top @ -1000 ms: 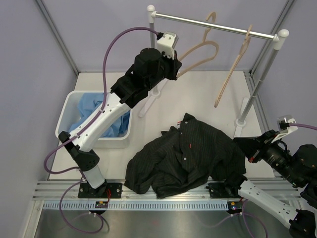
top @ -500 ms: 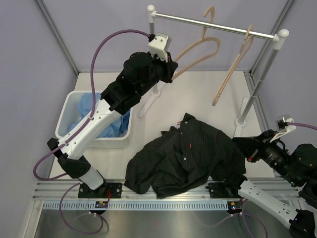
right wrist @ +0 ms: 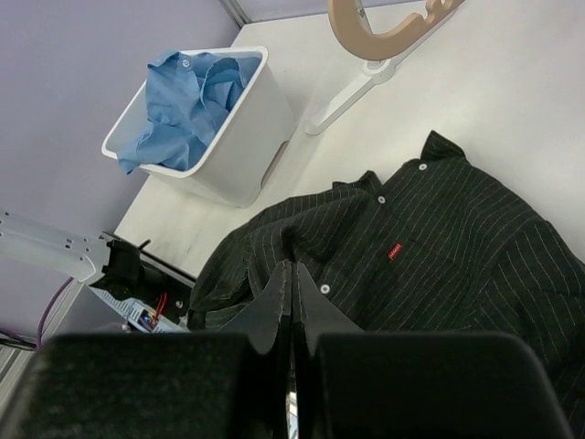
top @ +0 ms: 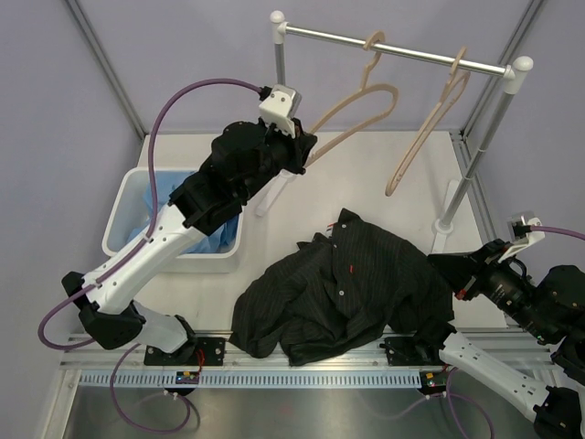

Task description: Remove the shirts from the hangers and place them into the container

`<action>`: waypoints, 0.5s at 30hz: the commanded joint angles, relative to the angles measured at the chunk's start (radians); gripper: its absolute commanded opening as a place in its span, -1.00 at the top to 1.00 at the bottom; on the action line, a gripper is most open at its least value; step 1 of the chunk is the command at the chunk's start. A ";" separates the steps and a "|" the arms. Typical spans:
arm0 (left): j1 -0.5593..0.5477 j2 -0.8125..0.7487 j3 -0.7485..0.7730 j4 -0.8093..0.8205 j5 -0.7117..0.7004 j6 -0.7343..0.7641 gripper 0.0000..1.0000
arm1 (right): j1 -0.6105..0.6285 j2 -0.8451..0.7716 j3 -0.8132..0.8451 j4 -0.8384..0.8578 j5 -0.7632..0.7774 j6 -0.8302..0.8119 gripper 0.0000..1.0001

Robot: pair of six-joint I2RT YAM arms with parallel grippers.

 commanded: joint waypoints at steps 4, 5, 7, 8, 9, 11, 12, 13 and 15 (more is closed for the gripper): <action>-0.003 -0.093 -0.081 0.057 -0.044 -0.040 -0.43 | -0.001 0.013 -0.003 0.046 -0.025 0.017 1.00; -0.003 -0.107 -0.093 0.016 -0.044 -0.053 -0.56 | -0.003 0.024 0.000 0.046 -0.025 0.015 0.97; -0.004 -0.168 -0.164 -0.021 -0.036 -0.096 -0.78 | -0.001 0.034 0.004 0.048 -0.028 0.012 0.59; -0.009 -0.195 -0.193 -0.074 -0.050 -0.119 -0.83 | -0.003 0.044 0.007 0.051 -0.030 0.009 0.51; -0.010 -0.222 -0.230 -0.099 -0.050 -0.162 -0.88 | -0.001 0.050 0.010 0.051 -0.031 0.005 0.38; -0.013 -0.300 -0.355 -0.157 -0.006 -0.199 -0.97 | -0.001 0.060 0.010 0.060 -0.033 -0.002 -0.11; -0.019 -0.326 -0.407 -0.168 0.013 -0.242 -0.97 | -0.001 0.064 0.012 0.069 -0.039 -0.005 -0.19; -0.026 -0.345 -0.463 -0.169 0.047 -0.256 -0.97 | -0.001 0.065 0.010 0.075 -0.042 -0.008 -0.28; -0.055 -0.376 -0.627 -0.143 0.088 -0.308 -0.97 | -0.003 0.068 0.001 0.086 -0.050 -0.014 -0.32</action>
